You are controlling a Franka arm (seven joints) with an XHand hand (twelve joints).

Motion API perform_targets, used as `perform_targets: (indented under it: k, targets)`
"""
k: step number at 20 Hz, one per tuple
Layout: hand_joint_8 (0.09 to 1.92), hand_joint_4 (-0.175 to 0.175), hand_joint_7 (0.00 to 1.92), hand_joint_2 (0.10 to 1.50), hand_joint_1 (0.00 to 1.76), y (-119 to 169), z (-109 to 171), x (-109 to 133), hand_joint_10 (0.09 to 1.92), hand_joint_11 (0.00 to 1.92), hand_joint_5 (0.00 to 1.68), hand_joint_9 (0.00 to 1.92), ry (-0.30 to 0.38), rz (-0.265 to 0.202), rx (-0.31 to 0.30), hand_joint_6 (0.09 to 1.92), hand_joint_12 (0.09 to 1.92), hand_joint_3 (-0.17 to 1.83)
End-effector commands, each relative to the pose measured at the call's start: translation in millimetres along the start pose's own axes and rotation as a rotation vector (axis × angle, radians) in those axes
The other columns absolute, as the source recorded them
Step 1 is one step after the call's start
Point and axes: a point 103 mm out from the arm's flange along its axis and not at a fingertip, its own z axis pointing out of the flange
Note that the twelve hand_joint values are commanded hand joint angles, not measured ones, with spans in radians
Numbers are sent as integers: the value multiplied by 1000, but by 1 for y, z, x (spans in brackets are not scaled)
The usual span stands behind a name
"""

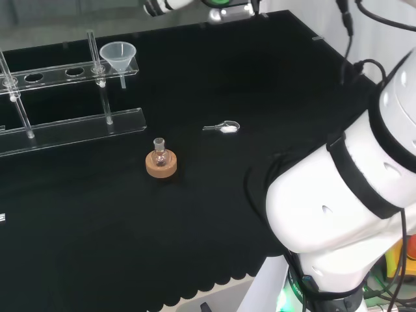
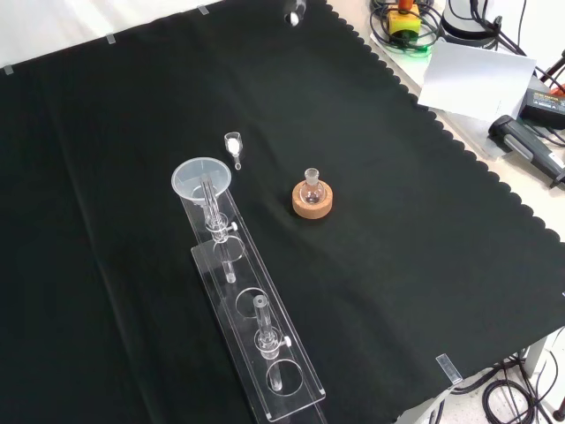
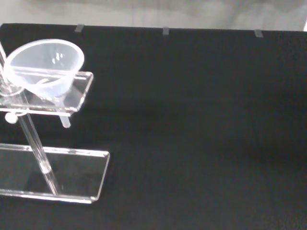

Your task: Pick up the funnel from the transparent funnel stand.

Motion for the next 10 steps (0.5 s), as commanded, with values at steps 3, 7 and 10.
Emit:
perform_targets:
  k: [3,7,10]
  targets:
    - [87,-13,0,601,289,60,10,59,87,0,0,0,18,-55,-15,87,647,3]
    - [87,-25,1,604,291,85,23,85,87,0,0,0,29,-85,20,87,655,4]
    - [87,-34,14,605,291,101,33,104,87,0,0,0,28,-103,41,87,658,5]
